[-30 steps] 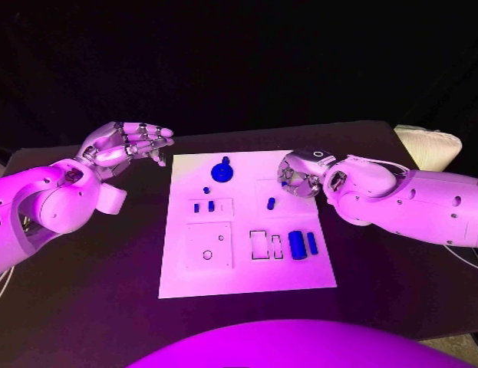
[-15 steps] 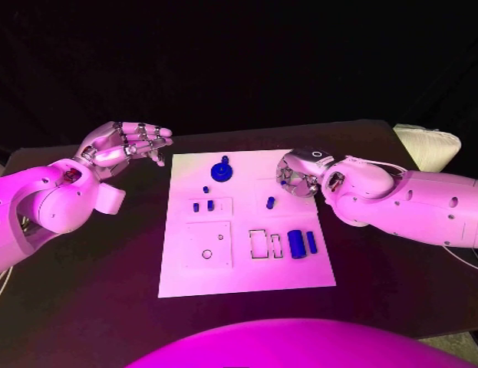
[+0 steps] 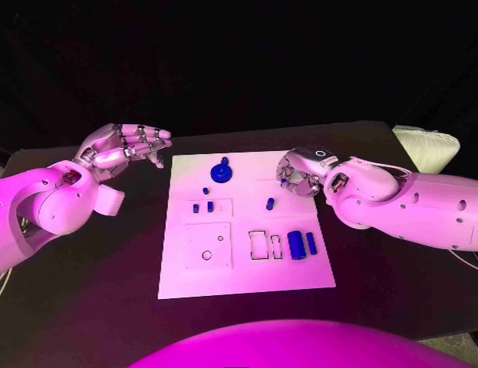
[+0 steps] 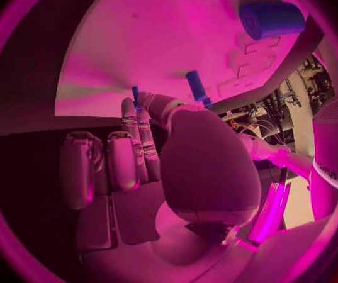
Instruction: Assemble the parts on the task board
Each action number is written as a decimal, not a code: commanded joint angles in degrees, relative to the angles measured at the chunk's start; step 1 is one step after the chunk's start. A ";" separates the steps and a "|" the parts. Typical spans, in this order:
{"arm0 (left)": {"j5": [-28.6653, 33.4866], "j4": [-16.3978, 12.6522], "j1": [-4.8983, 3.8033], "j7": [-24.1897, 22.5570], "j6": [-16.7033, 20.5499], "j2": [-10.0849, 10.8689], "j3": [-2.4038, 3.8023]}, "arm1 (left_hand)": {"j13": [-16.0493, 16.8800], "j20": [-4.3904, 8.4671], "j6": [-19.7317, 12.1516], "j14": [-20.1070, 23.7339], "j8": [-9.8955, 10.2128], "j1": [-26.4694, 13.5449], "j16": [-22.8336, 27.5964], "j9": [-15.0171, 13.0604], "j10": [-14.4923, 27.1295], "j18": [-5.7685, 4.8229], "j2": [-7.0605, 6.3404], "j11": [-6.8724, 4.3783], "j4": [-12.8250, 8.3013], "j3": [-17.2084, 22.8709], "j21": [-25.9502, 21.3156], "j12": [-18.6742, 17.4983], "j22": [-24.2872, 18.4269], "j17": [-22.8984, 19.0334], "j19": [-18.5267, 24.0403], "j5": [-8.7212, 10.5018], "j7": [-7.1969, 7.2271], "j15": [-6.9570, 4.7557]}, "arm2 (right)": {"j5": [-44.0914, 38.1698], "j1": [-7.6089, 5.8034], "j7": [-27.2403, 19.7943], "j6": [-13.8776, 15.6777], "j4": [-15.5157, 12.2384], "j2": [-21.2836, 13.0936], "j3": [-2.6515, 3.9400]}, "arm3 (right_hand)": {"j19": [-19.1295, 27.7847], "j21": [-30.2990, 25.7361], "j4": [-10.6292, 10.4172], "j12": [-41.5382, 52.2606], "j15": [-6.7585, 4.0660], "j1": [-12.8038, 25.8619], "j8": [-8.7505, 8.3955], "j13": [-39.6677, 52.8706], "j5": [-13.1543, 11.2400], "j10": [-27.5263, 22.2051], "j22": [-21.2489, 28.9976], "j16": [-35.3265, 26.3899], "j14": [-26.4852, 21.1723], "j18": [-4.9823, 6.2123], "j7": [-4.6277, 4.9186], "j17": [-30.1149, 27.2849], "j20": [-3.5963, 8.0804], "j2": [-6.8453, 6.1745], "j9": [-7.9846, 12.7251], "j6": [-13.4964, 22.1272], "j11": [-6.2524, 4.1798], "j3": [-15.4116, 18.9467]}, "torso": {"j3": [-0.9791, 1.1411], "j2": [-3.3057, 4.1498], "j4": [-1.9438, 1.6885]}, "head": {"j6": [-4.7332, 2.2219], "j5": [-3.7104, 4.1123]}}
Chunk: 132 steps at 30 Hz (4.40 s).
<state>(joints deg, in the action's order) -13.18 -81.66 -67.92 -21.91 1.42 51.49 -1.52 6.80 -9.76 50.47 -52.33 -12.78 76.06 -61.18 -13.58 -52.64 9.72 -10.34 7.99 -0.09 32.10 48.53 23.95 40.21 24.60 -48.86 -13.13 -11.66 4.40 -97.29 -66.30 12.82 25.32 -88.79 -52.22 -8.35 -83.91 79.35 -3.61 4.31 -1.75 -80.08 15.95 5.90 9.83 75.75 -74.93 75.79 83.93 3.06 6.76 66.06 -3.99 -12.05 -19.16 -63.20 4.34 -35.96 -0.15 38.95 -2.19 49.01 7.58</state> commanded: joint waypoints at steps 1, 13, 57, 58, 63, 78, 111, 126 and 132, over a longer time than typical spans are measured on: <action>0.01 0.05 0.01 -0.27 -0.84 -0.21 0.04 | -0.18 0.07 -0.42 -0.45 -0.27 0.40 0.29 0.16 0.01 0.80 -0.12 0.39 -0.17 -0.15 0.62 -0.49 0.17 -0.08 -0.80 -0.33 -0.20 -0.09 | -0.02 -0.48 0.07 2.88 -1.26 -0.57 0.17 | -1.56 0.26 0.41 0.08 -0.46 -0.66 0.40 0.11 0.22 2.53 -4.79 0.29 2.26 -0.42 -0.18 -0.04 0.33 1.28 0.07 -0.31 -2.10 -0.04 | 0.03 -0.03 0.12 | -0.13 0.03; 0.21 0.20 0.03 -0.27 -0.86 -0.60 0.03 | -0.27 0.06 -0.52 -0.54 -0.29 0.36 0.31 0.22 0.07 0.81 -0.11 0.41 -0.12 -0.19 0.96 -0.59 0.34 -0.10 -1.23 -0.33 -0.22 -0.07 | 1.78 -1.44 -0.60 4.53 -8.49 -1.89 0.50 | -1.55 0.25 0.51 0.02 -0.47 -0.58 0.45 0.14 0.27 2.55 -4.78 0.33 2.26 -0.41 -0.18 -0.07 0.34 1.23 -0.05 -0.28 -2.10 -0.13 | -0.04 -0.02 -0.09 | -0.49 -0.69; 0.49 -0.58 0.06 1.12 0.81 -3.13 -0.02 | -0.35 0.03 -0.59 -0.61 -0.36 0.16 0.33 0.28 0.06 0.80 -0.13 0.45 0.06 -0.28 1.21 -0.67 0.48 -0.11 -1.50 -0.34 -0.28 -0.03 | -5.06 5.66 0.47 -0.94 -9.41 10.41 -0.80 | -1.25 -0.30 0.97 -0.31 -0.44 -0.27 0.53 0.27 0.51 2.49 -4.30 0.18 2.12 -0.27 -0.09 -0.70 0.34 1.29 -0.57 0.14 -2.03 -0.73 | -0.01 0.19 -0.06 | 0.99 -9.31; 0.49 -0.55 0.06 1.16 0.78 -3.13 -0.02 | -0.35 0.03 -0.59 -0.61 -0.36 0.16 0.33 0.28 0.06 0.80 -0.13 0.45 0.06 -0.28 1.21 -0.67 0.48 -0.11 -1.50 -0.34 -0.28 -0.03 | -5.07 5.71 0.47 -0.96 -9.46 10.42 -0.81 | -1.25 -0.30 0.97 -0.31 -0.44 -0.27 0.53 0.27 0.51 2.49 -4.30 0.18 2.12 -0.27 -0.09 -0.70 0.34 1.29 -0.57 0.14 -2.03 -0.73 | 0.00 0.20 -0.04 | 0.99 -9.34; 0.48 -0.45 0.06 1.25 0.71 -3.18 -0.02 | -0.35 0.03 -0.59 -0.61 -0.36 0.16 0.33 0.28 0.06 0.80 -0.13 0.45 0.06 -0.28 1.21 -0.67 0.48 -0.11 -1.50 -0.34 -0.28 -0.03 | -5.10 5.83 0.49 -1.17 -9.50 10.53 -0.84 | -1.25 -0.30 0.97 -0.31 -0.44 -0.27 0.53 0.27 0.51 2.49 -4.30 0.18 2.12 -0.27 -0.09 -0.70 0.34 1.29 -0.57 0.14 -2.03 -0.73 | -0.03 0.15 -0.06 | 0.99 -9.39; 0.46 -0.31 0.06 1.33 0.59 -3.20 -0.03 | -0.38 0.02 -0.62 -0.61 -0.39 0.10 0.36 0.31 0.06 0.79 -0.13 0.46 0.13 -0.30 1.26 -0.69 0.51 -0.13 -1.55 -0.35 -0.29 -0.02 | -5.15 6.98 0.49 -1.38 -9.29 10.98 -0.98 | -1.25 -0.27 1.05 -0.34 -0.43 -0.19 0.56 0.30 0.53 2.50 -4.34 0.21 2.11 -0.27 -0.08 -0.72 0.34 1.27 -0.67 0.19 -2.02 -0.80 | -0.03 0.16 -0.13 | 0.99 -9.77; 0.44 0.09 0.07 1.47 0.44 -3.36 -0.05 | -0.42 0.01 -0.66 -0.61 -0.42 0.09 0.40 0.34 0.09 0.80 -0.12 0.47 0.17 -0.29 1.31 -0.73 0.54 -0.14 -1.59 -0.36 -0.30 -0.01 | -5.36 7.35 0.03 -3.72 -7.91 12.01 -1.12 | -0.92 -0.88 1.29 -0.54 -0.35 0.43 0.65 0.39 0.47 2.31 -3.80 -0.05 1.95 -0.11 -0.01 -1.45 0.28 1.00 -1.10 0.44 -1.95 -0.82 | -0.10 0.14 -0.02 | 0.99 -9.84; 0.44 0.25 0.08 1.52 0.51 -3.38 -0.05 | -0.46 0.01 -0.71 -0.62 -0.45 0.12 0.43 0.37 0.11 0.80 -0.09 0.47 0.19 -0.26 1.35 -0.77 0.58 -0.16 -1.62 -0.37 -0.30 -0.01 | -3.56 7.39 -2.04 -3.34 -7.77 11.82 -1.26 | 0.16 -2.85 0.09 -0.80 0.67 4.46 -1.11 -0.24 1.65 -2.14 -2.23 0.02 1.59 0.33 0.91 -2.51 -0.60 -1.56 -1.48 3.43 -0.69 1.07 | -0.05 0.08 -0.01 | 0.99 -9.73; 0.45 0.26 0.08 1.54 0.50 -3.37 -0.06 | -0.46 0.01 -0.71 -0.62 -0.45 0.12 0.43 0.37 0.11 0.80 -0.09 0.47 0.19 -0.26 1.35 -0.77 0.58 -0.16 -1.62 -0.37 -0.30 -0.01 | -3.38 7.40 -2.00 -1.94 -7.71 11.75 -1.29 | 1.40 -5.46 -0.32 -0.73 1.40 5.24 -2.47 -1.05 1.60 -6.02 0.02 -0.40 1.14 0.92 1.40 -3.80 -1.22 -2.74 -1.30 5.27 0.18 1.58 | -0.03 0.08 -0.02 | 0.99 -9.66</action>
<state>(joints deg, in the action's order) -13.04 -81.32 -67.84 -20.08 2.43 48.22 -1.61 6.39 -9.73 50.06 -52.73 -12.99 76.06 -60.96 -13.26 -52.64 9.71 -10.34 7.99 -0.08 32.11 49.64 23.47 40.69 24.52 -50.06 -13.13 -12.06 4.41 -100.96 -59.08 11.81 23.49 -96.47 -40.48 -9.51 -82.64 73.92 -3.96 3.49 -0.70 -74.86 13.57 5.04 11.32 70.02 -74.75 75.55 84.13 3.07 8.19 62.28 -5.27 -14.36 -20.50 -58.08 4.48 -34.68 -0.20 39.02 -2.20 50.01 -2.13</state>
